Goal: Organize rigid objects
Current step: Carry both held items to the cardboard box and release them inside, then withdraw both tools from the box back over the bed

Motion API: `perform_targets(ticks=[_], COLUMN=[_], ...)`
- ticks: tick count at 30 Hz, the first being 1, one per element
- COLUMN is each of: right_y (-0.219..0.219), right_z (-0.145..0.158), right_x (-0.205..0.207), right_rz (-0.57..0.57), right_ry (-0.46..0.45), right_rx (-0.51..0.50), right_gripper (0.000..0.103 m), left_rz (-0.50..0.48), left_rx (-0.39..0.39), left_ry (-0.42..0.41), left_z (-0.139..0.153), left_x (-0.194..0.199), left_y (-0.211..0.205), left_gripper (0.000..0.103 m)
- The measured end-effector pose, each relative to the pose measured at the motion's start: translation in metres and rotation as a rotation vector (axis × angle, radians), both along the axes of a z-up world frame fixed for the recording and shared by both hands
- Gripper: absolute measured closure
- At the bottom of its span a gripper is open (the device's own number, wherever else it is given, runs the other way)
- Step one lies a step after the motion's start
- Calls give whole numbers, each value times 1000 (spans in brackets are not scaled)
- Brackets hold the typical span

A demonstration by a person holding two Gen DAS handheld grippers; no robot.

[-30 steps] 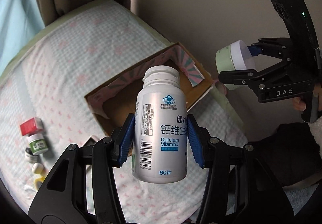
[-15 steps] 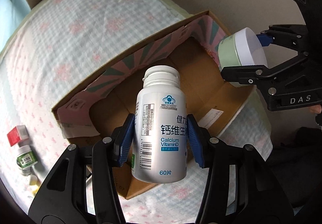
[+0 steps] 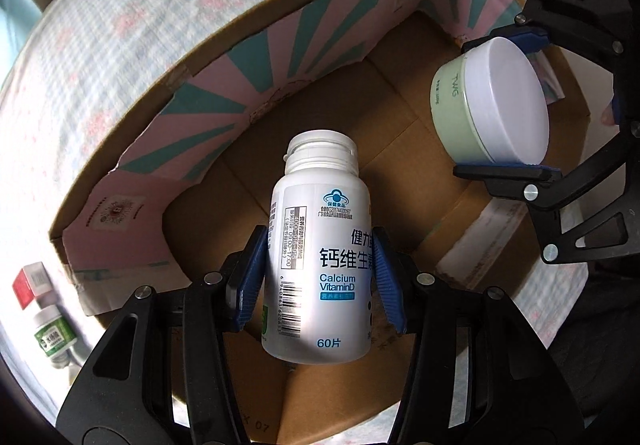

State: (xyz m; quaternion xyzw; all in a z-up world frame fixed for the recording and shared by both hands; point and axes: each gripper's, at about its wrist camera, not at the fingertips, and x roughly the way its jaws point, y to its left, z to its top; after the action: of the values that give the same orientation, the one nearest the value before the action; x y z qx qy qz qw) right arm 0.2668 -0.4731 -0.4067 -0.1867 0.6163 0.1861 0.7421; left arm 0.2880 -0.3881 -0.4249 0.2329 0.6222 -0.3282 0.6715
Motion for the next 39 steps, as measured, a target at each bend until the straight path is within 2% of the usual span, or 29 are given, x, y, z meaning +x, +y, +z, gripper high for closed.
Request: perform_targets(ticks=[3,4,5,6,7,11,14,19,24,31,35,39], right_y=[1,0,-2,-4,-6,-11,-9,-9,-3,2,3,7], right_z=[-1,-2,-2,0,3,20,27,37,56,98,127,151], right_x=[0,0,1,1,0,-7,-14,-21,-29,-55,-66,-73], right_rz=[6,1,-7,-11,-11,-3,2,-18,-16,41,31,-28], right_ry=[-22,-42,-55,-60,-60,-95,-103,-91,-83,-124,-137,-151], right_rx=[-5,-11,-13,-4,13,77,75,87,81,-6,1,60], right_gripper=[36,36,31,2,0,0,0,0,0,0,0,0], left_rz=[33,35,31,25,19,21,12,-2,-6,13,60,153], left_rx=[-21,-30,-35,-37,-40,-37,-22,-10,-19,-38,-58,-77], left_ry=[15,13,13,11,-2,-16,-37,-55,-80,-128,-157,-184], left_z=[0,1,4,7,11,18,20,41,74,120,156,191], left_x=[6,8,10,11,12,11,7,2,-12,-37,-61,-85], left_y=[7,8,8,7,7,13,16,11,14,29,52,86], left_gripper=[55,50,40,3,0,0,0,0,0,0,0,0])
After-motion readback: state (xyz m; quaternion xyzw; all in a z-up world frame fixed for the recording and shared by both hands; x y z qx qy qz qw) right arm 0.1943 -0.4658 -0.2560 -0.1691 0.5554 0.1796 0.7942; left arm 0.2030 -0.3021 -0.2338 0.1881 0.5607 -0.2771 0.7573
